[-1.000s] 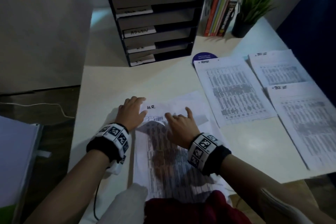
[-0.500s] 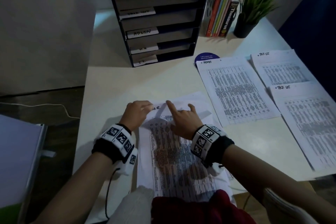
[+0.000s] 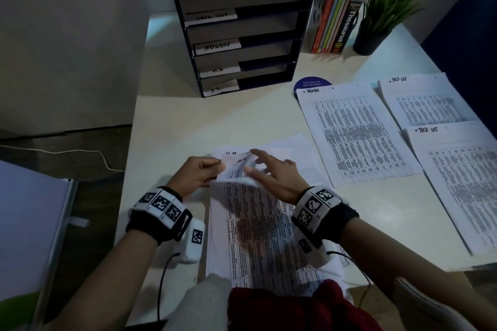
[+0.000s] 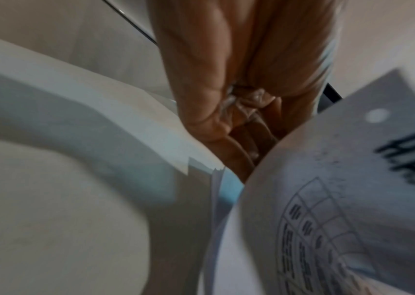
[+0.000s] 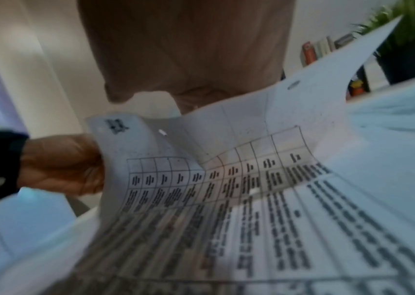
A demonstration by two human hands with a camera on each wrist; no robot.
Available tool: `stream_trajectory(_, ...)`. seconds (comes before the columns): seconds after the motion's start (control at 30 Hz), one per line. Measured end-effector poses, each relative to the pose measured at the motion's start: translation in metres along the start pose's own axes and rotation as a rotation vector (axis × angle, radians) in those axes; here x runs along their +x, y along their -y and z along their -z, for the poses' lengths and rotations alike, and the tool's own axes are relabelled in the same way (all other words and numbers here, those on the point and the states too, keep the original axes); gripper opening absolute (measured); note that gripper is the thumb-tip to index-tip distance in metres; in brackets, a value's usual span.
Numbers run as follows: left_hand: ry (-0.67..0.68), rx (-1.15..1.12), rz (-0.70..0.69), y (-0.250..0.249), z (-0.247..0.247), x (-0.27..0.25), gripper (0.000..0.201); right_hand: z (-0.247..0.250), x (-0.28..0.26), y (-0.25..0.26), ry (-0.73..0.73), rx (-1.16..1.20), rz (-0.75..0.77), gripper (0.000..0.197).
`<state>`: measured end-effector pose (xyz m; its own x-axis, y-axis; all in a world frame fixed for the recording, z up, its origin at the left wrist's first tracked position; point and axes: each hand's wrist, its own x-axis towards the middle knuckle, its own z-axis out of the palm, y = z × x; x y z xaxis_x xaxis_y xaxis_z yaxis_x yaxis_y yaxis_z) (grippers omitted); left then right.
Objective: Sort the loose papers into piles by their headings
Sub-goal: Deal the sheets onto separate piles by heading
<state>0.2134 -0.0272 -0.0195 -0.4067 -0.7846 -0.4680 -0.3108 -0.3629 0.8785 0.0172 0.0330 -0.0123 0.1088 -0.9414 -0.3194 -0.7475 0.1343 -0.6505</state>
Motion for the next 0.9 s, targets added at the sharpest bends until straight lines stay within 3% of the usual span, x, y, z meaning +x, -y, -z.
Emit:
stream_trajectory(0.1,0.028,0.023,0.014,0.004,0.0,-0.004,0.018,-0.003,0.004,0.004,-0.13,0.413,-0.099,0.057)
stream_trajectory(0.17,0.027,0.091,-0.03,0.004,-0.005,-0.007,0.008,-0.006,0.008,0.006,-0.154,0.427,-0.12,0.039)
stream_trajectory(0.23,0.027,0.204,-0.076,0.001,-0.017,-0.012,0.004,-0.01,0.011,0.01,-0.119,0.386,-0.1,0.039)
stream_trajectory(0.33,0.062,0.31,-0.169,-0.005,-0.032,-0.019,0.032,-0.01,0.012,0.014,-0.151,0.41,-0.044,0.05)
stream_trajectory(0.5,0.054,0.178,-0.177,-0.009,-0.026,-0.02,0.037,-0.012,0.014,0.01,-0.187,0.481,-0.05,0.068)
stream_trajectory(0.73,0.045,0.079,-0.172,-0.004,-0.025,-0.018,0.038,-0.005,0.01,0.007,-0.13,0.452,-0.016,0.019)
stream_trajectory(0.83,0.046,0.077,-0.155,-0.004,-0.024,-0.018,0.042,-0.007,0.01,0.007,-0.136,0.471,-0.004,0.013)
stream_trajectory(0.9,0.045,0.066,-0.145,-0.005,-0.025,-0.017,0.039,-0.008,0.01,0.005,-0.154,0.483,-0.012,0.02)
